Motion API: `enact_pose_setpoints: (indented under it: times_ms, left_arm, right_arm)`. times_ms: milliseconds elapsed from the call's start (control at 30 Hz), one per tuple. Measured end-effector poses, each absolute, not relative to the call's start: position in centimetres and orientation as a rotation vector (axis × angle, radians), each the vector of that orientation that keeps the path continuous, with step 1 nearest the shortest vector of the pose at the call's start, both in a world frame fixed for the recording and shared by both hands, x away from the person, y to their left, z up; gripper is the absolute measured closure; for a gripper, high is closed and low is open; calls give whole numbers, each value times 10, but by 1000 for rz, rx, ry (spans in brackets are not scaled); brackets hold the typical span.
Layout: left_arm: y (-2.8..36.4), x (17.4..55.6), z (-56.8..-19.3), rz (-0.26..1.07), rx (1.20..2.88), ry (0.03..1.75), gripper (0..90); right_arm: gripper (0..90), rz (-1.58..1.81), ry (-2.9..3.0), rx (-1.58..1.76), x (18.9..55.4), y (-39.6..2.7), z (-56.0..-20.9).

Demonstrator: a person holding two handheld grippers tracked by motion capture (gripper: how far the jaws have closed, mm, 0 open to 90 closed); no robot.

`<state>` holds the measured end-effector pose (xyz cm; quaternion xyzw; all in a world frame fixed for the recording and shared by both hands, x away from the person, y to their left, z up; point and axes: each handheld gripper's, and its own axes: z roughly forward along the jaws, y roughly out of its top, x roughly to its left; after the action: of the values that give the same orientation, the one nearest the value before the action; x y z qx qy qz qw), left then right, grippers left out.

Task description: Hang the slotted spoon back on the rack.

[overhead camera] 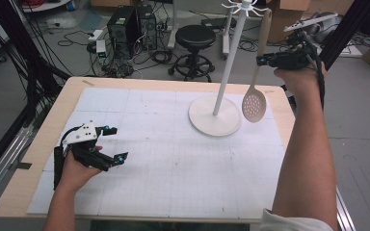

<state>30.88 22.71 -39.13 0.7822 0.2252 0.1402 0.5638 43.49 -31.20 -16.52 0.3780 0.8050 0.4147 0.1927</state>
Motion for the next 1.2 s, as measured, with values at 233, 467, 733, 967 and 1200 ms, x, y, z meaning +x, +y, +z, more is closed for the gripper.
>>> enact_pose_setpoints:
  times_ms: [233,467,733,967,1200]
  left_arm:
    - [227,309,-392,332,1843,531,17]
    - [227,309,-391,329,1837,528,16]
    - [227,309,-391,330,1841,528,16]
    - [227,309,-391,329,1839,527,16]
    - [227,308,-391,329,1834,524,17]
  right_arm:
    - [755,1148,2289,1012,437,-299,-164]
    - [754,1146,2290,1007,437,-294,-164]
    - [754,1124,2297,1043,441,-291,-167]
    - [704,1097,2296,1070,445,-286,-170]
    - [464,1099,2231,1057,435,-284,-170]
